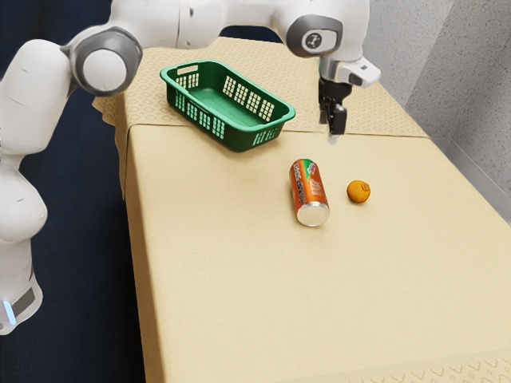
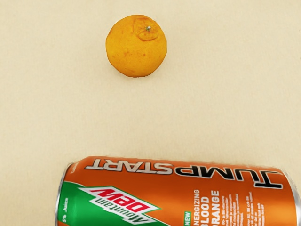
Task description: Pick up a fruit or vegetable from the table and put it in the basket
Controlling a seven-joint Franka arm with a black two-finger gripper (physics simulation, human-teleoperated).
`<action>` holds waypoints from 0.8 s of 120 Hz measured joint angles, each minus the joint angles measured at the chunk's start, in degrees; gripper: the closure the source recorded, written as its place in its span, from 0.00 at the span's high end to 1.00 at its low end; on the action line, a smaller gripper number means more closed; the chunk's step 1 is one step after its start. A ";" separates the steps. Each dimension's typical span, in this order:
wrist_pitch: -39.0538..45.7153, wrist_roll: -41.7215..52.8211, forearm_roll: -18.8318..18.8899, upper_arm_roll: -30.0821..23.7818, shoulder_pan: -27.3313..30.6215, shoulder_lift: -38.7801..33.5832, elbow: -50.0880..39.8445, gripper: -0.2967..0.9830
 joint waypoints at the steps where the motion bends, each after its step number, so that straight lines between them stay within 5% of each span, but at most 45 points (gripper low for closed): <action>1: 0.55 0.41 0.29 0.23 -0.56 0.65 0.92 0.77; 15: 4.10 5.99 2.76 6.52 -11.77 13.74 21.30 0.77; 28: 5.28 10.63 3.11 8.13 -15.00 22.54 30.36 0.77; 54: 6.51 17.68 1.37 8.37 -15.28 27.30 32.08 0.77; 96: 5.66 24.44 -10.29 12.64 -14.45 27.06 28.43 0.77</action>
